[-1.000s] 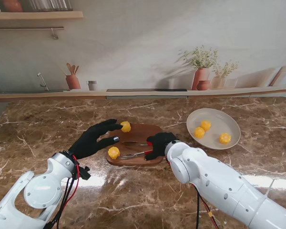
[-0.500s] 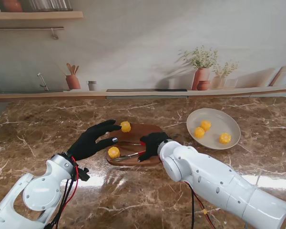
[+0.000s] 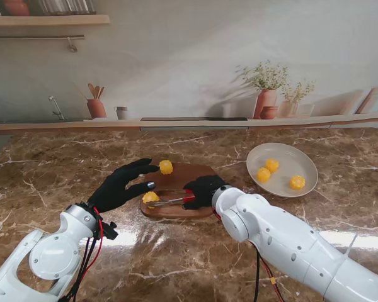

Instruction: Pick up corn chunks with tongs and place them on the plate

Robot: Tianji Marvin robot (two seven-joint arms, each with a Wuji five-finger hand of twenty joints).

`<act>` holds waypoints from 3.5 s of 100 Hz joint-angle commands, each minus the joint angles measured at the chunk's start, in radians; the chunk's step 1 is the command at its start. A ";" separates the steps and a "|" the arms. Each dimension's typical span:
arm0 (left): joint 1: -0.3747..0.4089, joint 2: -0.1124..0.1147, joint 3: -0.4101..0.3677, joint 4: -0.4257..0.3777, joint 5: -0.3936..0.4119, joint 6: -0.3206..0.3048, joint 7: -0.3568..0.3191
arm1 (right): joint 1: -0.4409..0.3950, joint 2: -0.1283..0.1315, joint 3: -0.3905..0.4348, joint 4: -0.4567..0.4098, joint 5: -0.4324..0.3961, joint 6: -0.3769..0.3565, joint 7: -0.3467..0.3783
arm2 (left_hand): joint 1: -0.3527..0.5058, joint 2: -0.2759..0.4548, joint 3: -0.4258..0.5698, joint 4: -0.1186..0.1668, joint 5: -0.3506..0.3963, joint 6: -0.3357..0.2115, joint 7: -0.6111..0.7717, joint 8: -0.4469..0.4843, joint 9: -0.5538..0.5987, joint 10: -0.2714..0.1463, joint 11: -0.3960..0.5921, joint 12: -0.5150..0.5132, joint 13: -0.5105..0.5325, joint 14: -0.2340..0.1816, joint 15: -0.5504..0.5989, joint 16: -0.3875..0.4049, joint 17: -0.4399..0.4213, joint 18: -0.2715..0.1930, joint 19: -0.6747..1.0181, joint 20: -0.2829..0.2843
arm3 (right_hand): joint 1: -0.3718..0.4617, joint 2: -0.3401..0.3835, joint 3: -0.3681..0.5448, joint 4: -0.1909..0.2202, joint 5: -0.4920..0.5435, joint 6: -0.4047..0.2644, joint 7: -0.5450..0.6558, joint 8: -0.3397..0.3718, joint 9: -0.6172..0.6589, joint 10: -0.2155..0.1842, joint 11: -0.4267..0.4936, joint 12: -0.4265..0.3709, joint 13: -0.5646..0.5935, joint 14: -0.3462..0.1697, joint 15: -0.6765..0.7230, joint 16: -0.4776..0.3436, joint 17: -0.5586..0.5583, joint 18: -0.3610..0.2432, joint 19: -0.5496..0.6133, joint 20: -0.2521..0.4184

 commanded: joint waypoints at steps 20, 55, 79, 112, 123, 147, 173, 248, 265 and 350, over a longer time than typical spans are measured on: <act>0.003 -0.002 0.003 0.002 0.002 -0.002 0.002 | -0.156 0.026 0.205 -0.127 -0.110 0.010 0.041 | -0.004 0.036 -0.034 0.019 0.019 -0.032 -0.003 0.012 0.007 -0.008 -0.023 -0.004 -0.048 -0.004 -0.030 -0.012 -0.014 -0.006 -0.037 0.008 | 0.111 0.183 0.163 -0.020 0.072 -0.075 0.029 0.000 0.134 0.068 -0.003 0.027 0.049 -0.089 0.190 0.022 0.036 -0.041 0.406 0.041; -0.011 -0.003 0.018 0.013 -0.001 0.001 0.007 | -0.296 0.036 0.513 -0.193 -0.247 0.114 0.130 | -0.004 0.036 -0.034 0.019 0.017 -0.034 -0.004 0.011 0.006 -0.010 -0.024 -0.004 -0.049 -0.006 -0.031 -0.013 -0.014 -0.007 -0.039 0.008 | 0.113 0.172 0.178 -0.018 0.081 -0.057 0.035 -0.011 0.136 0.070 -0.005 0.031 0.049 -0.091 0.192 0.027 0.036 -0.043 0.410 0.042; -0.024 -0.002 0.031 0.017 -0.002 0.012 0.001 | -0.306 0.042 0.636 -0.150 -0.304 0.168 0.189 | -0.003 0.035 -0.034 0.019 0.018 -0.031 -0.005 0.011 0.006 -0.009 -0.025 -0.004 -0.050 -0.007 -0.032 -0.013 -0.014 -0.007 -0.040 0.008 | 0.112 0.162 0.188 -0.018 0.088 -0.054 0.039 -0.018 0.139 0.075 -0.008 0.030 0.049 -0.089 0.196 0.031 0.037 -0.042 0.415 0.043; -0.030 -0.002 0.039 0.017 0.003 0.032 -0.003 | -0.227 0.050 0.649 -0.033 -0.315 0.220 0.215 | -0.002 0.035 -0.034 0.020 0.018 -0.032 -0.004 0.012 0.006 -0.009 -0.024 -0.004 -0.050 -0.006 -0.031 -0.013 -0.014 -0.007 -0.041 0.009 | 0.110 0.150 0.199 -0.022 0.095 -0.055 0.054 -0.019 0.143 0.067 -0.004 0.033 0.049 -0.091 0.197 0.033 0.038 -0.043 0.415 0.046; -0.028 -0.001 0.036 0.013 0.008 0.039 -0.008 | -0.212 0.052 0.646 -0.019 -0.326 0.232 0.240 | -0.003 0.035 -0.034 0.019 0.019 -0.032 -0.004 0.012 0.007 -0.009 -0.023 -0.004 -0.049 -0.007 -0.031 -0.013 -0.014 -0.008 -0.041 0.009 | 0.097 0.129 0.220 -0.009 0.103 -0.047 0.055 -0.026 0.142 0.057 -0.003 0.034 0.049 -0.113 0.190 0.034 0.039 -0.063 0.411 0.045; -0.031 0.000 0.034 0.013 0.009 0.039 -0.011 | -0.216 0.050 0.637 -0.026 -0.352 0.254 0.239 | -0.004 0.035 -0.034 0.020 0.018 -0.033 -0.004 0.012 0.006 -0.008 -0.023 -0.004 -0.049 -0.006 -0.030 -0.013 -0.013 -0.007 -0.040 0.010 | -0.139 -0.143 0.311 0.015 -0.002 0.145 -0.014 -0.047 0.089 0.020 0.009 0.035 0.052 -0.188 0.167 0.059 0.044 -0.153 0.391 0.066; -0.040 0.003 0.035 0.015 0.005 0.034 -0.025 | -0.241 0.044 0.611 -0.105 -0.310 0.174 0.197 | -0.004 0.035 -0.033 0.020 0.018 -0.034 -0.003 0.012 0.006 -0.009 -0.023 -0.004 -0.049 -0.007 -0.031 -0.013 -0.013 -0.008 -0.040 0.010 | -0.141 -0.125 0.285 0.016 0.005 0.138 -0.001 -0.043 0.090 0.026 0.022 0.024 0.052 -0.183 0.171 0.064 0.044 -0.149 0.394 0.074; -0.069 0.008 0.063 0.005 -0.002 0.052 -0.055 | 0.157 -0.024 -0.004 0.189 0.135 0.168 0.042 | -0.003 0.034 -0.033 0.020 0.016 -0.032 -0.004 0.011 0.000 -0.010 -0.024 -0.004 -0.055 -0.010 -0.033 -0.014 -0.014 -0.010 -0.045 0.008 | -0.198 -0.142 0.243 0.031 -0.042 0.180 -0.005 -0.043 0.059 0.018 0.032 0.018 0.053 -0.205 0.164 0.067 0.045 -0.164 0.386 0.077; -0.067 0.008 0.063 0.002 -0.003 0.056 -0.056 | 0.211 -0.055 -0.081 0.264 0.199 0.181 0.008 | -0.004 0.034 -0.034 0.020 0.017 -0.034 -0.003 0.012 0.001 -0.012 -0.023 -0.004 -0.055 -0.011 -0.032 -0.014 -0.014 -0.010 -0.046 0.009 | -0.219 -0.166 0.233 0.035 -0.065 0.187 -0.009 -0.042 0.042 0.014 0.035 0.018 0.053 -0.209 0.162 0.067 0.045 -0.168 0.385 0.078; -0.043 0.007 0.052 -0.012 0.001 0.073 -0.050 | 0.354 -0.197 -0.280 0.496 0.357 0.199 -0.060 | -0.004 0.034 -0.034 0.020 0.016 -0.033 -0.003 0.011 0.002 -0.014 -0.024 -0.005 -0.057 -0.010 -0.033 -0.014 -0.015 -0.009 -0.050 0.010 | -0.254 -0.243 0.229 0.050 -0.147 0.215 -0.029 -0.042 -0.019 -0.007 0.052 0.008 0.055 -0.236 0.148 0.061 0.045 -0.200 0.366 0.080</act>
